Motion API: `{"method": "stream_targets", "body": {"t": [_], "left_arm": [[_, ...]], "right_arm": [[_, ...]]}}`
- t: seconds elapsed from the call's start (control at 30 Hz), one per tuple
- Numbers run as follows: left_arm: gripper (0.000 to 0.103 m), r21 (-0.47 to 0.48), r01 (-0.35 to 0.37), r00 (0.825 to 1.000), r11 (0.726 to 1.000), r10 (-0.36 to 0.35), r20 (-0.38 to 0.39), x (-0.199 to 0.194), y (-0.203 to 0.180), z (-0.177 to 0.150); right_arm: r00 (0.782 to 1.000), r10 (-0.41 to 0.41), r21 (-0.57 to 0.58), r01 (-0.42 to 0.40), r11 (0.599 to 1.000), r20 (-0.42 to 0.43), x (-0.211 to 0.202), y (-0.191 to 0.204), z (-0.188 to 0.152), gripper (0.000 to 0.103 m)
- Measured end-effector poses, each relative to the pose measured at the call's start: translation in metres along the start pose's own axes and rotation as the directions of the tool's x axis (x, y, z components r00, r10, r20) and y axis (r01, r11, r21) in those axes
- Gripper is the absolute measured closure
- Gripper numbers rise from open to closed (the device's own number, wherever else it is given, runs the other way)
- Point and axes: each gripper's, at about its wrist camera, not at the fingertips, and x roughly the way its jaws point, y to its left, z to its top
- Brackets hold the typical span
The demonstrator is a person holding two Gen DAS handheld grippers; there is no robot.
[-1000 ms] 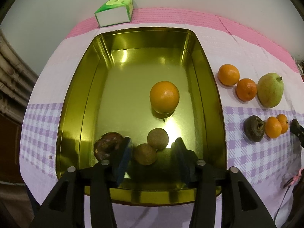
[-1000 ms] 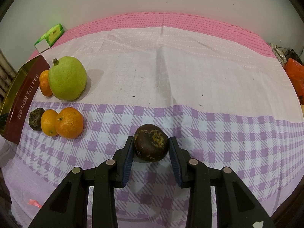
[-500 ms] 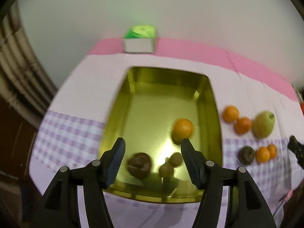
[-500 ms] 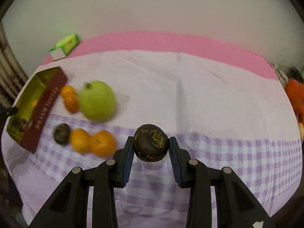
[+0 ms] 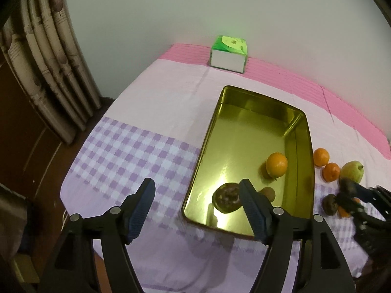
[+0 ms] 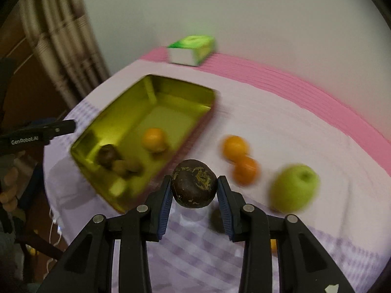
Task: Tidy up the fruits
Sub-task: 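Carry the dark brown fruit into the tin with the right gripper and release, then move the open right gripper back over the table toward an orange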
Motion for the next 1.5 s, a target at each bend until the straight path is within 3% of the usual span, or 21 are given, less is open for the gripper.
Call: {"method": "stream_targets", "body": {"t": [0.1, 0.27, 0.47, 0.97, 1.5], "left_arm": [[0.027, -0.011, 0.006, 1.0, 1.0, -0.006, -0.004, 0.003, 0.004, -0.003], [0.027, -0.02, -0.043, 0.999, 0.999, 0.043, -0.014, 0.014, 0.006, -0.004], [0.027, -0.012, -0.067, 0.998, 0.998, 0.067, 0.0, 0.014, 0.005, -0.005], [0.027, -0.021, -0.072, 0.997, 0.997, 0.072, -0.009, 0.018, 0.008, -0.004], [0.026, -0.01, -0.072, 0.997, 0.997, 0.072, -0.009, 0.021, 0.005, -0.006]], "right_arm": [[0.999, 0.028, -0.041, -0.029, 0.999, -0.021, 0.017, 0.025, 0.008, 0.069], [0.998, 0.037, -0.1, -0.042, 0.994, -0.053, 0.042, 0.055, 0.021, 0.069], [0.996, 0.031, -0.145, -0.044, 0.988, -0.089, 0.062, 0.069, 0.028, 0.069], [0.994, -0.046, -0.161, 0.03, 0.986, -0.097, 0.098, 0.07, 0.042, 0.07], [0.997, -0.029, -0.132, 0.019, 0.991, -0.075, 0.093, 0.066, 0.042, 0.071]]}}
